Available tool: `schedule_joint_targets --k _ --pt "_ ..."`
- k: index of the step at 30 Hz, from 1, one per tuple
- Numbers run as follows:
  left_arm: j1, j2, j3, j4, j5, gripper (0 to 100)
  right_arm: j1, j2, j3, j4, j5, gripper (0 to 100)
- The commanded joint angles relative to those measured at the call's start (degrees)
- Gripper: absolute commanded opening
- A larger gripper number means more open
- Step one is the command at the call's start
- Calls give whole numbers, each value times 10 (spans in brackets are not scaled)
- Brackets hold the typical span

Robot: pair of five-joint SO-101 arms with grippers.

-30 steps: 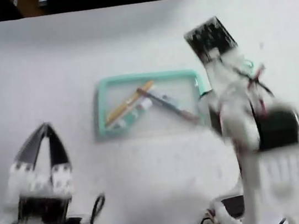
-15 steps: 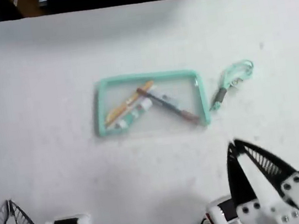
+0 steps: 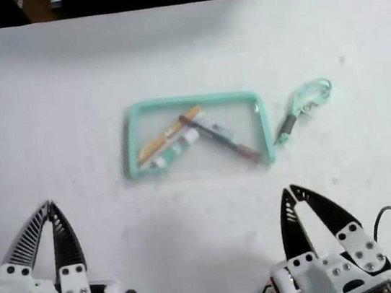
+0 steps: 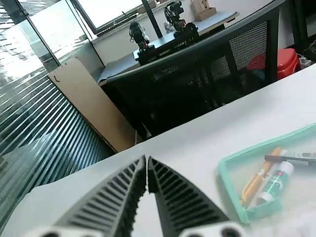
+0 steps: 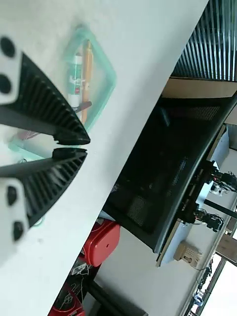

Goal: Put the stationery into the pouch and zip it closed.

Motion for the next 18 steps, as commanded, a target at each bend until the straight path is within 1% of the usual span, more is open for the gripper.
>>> schedule_joint_targets --k 1,5,11,16,18 --pt "-4 0 49 -48 31 23 6 0 15 -26 2 17" --pt "-4 0 156 -114 36 23 7 0 92 -87 5 17" --pt "-37 0 349 -278 37 23 7 1 278 -238 6 17" --pt "-26 0 534 -396 38 23 7 1 468 -337 6 17" --pt "-28 0 587 -438 39 24 7 1 529 -378 6 17"
